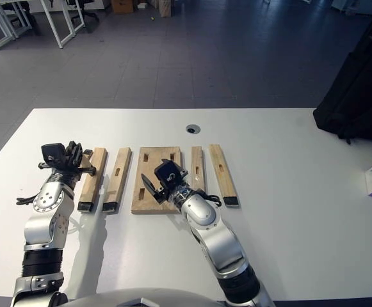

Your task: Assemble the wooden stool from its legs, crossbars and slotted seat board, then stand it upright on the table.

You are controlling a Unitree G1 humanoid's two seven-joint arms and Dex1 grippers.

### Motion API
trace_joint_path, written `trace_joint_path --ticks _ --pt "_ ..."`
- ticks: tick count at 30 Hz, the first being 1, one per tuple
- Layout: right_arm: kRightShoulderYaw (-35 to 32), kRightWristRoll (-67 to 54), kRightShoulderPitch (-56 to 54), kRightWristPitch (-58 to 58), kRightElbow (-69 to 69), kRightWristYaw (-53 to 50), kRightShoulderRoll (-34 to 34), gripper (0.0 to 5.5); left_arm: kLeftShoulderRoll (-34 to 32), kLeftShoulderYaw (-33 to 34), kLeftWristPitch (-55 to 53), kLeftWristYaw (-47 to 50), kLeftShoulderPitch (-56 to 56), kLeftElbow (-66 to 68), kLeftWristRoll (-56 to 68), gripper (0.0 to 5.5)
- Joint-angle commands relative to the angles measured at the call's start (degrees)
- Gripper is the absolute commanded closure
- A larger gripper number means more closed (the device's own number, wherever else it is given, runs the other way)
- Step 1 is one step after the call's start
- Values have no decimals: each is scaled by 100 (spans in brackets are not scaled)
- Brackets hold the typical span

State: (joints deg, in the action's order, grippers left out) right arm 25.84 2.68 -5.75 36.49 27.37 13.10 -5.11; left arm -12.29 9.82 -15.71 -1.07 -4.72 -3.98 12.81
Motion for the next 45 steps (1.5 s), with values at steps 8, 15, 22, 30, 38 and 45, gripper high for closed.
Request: trace_joint_path --ticks 8,15,22,30,38,45 --pt "-137 0 -226 11 -131 -4 20 194 258 -353 -756 208 465 -771 -381 477" --pt "-148 22 -247 7 -146 4 2 194 300 -117 -975 244 380 -1191 -289 349" --pt "-113 75 -195 -58 -201 -107 62 194 -228 224 -1813 178 -812 -1681 -260 317" --pt "-106 83 -222 -127 -282 -173 147 194 -732 504 -1524 -272 -2534 -24 -109 317" --pt "-181 70 -325 -177 -399 -174 192 194 -256 441 -1214 -267 -1406 747 -103 317" --pt "-132 103 -239 -174 -355 -211 243 194 -687 1020 -1662 -464 -1961 -341 570 296"
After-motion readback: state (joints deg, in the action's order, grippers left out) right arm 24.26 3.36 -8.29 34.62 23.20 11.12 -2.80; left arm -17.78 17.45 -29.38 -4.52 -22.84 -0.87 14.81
